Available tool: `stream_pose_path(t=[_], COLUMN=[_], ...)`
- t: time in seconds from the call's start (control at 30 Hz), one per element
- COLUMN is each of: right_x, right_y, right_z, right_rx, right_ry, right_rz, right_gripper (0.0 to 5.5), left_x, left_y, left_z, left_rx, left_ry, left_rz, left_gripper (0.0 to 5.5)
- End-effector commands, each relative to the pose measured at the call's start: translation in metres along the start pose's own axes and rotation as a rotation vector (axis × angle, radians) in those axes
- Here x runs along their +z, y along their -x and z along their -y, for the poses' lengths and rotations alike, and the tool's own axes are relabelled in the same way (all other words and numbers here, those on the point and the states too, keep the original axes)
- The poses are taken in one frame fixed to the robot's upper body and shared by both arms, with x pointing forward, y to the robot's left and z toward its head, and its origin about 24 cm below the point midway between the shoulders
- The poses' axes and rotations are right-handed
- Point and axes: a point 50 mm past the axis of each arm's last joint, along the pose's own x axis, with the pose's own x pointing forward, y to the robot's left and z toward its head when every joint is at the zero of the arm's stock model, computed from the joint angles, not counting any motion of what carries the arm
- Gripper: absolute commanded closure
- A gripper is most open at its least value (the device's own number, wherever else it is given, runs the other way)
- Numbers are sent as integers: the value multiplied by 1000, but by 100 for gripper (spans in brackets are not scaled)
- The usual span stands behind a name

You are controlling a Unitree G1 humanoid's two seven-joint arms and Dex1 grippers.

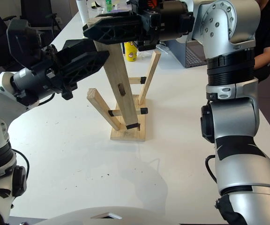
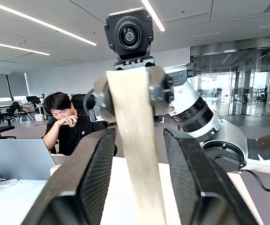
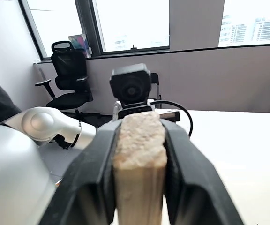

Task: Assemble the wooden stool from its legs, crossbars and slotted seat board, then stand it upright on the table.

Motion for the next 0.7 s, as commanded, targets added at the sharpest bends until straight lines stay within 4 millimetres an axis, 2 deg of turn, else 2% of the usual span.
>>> stream_pose_path(t=[0.03,0.1,0.2,0.37,0.5,0.57,0.63,0.7], right_x=[0,4,9,-10,-46,-77,-101,-116], right_y=[25,40,66,88,93,93,90,84], right_z=[0,2,-1,-6,-9,-6,-9,-11], right_rx=[-133,-254,-531,-944,-1187,-1295,-1360,-1391], right_ry=[26,63,126,96,-9,-120,-172,-226], right_rz=[87,143,235,387,422,441,439,475], right_gripper=[447,447,447,447,447,447,447,447], left_x=[-1,-1,-3,-17,-41,-56,-70,-83], left_y=[14,24,40,66,84,90,91,90], left_z=[-5,-9,-12,-8,-4,-6,-8,-9], left_rx=[85,151,265,429,515,556,580,598], left_ry=[-8,-13,-2,59,169,239,299,331], left_rz=[-8,-8,27,47,12,10,5,-17], left_gripper=[362,362,362,362,362,362,362,362])
